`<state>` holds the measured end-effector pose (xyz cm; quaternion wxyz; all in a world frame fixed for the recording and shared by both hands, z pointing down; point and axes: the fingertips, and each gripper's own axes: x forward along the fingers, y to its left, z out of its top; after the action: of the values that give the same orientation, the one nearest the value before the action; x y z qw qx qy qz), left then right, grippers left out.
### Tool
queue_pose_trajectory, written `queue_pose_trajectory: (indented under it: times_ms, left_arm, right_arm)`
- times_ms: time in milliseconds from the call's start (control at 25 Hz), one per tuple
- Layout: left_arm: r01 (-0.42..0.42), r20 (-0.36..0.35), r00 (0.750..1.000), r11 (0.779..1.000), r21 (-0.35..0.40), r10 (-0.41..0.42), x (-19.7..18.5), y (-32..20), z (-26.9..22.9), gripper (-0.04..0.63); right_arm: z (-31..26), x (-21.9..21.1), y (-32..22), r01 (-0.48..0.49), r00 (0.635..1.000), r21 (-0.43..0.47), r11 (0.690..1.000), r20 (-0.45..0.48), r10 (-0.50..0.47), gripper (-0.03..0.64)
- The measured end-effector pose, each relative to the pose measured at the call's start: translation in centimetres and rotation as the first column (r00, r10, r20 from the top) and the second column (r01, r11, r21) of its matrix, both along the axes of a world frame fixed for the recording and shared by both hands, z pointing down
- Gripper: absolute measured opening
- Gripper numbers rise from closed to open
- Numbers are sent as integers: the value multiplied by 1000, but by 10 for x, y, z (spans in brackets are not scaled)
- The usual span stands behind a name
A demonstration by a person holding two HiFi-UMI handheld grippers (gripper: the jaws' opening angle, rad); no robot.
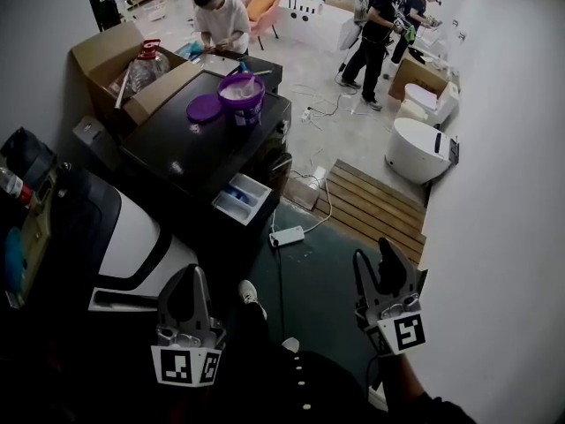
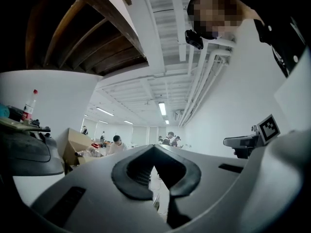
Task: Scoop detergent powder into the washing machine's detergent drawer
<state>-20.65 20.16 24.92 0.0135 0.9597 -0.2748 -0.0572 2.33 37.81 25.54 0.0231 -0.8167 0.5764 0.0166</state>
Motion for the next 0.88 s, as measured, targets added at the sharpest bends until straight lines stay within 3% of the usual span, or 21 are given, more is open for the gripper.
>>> queue_pose_trajectory:
  times_ms: [440, 880]
  left_arm:
    - [-23, -24, 999, 1000, 10, 23, 70, -121, -15, 5]
    - [-32, -30, 999, 999, 14, 32, 95, -232, -12, 5]
  right_arm:
    - [-18, 63, -116, -10, 1000, 23, 1000, -22, 11, 186]
    - [-18, 93, -236, 11, 1000, 29, 1000, -5, -11, 186]
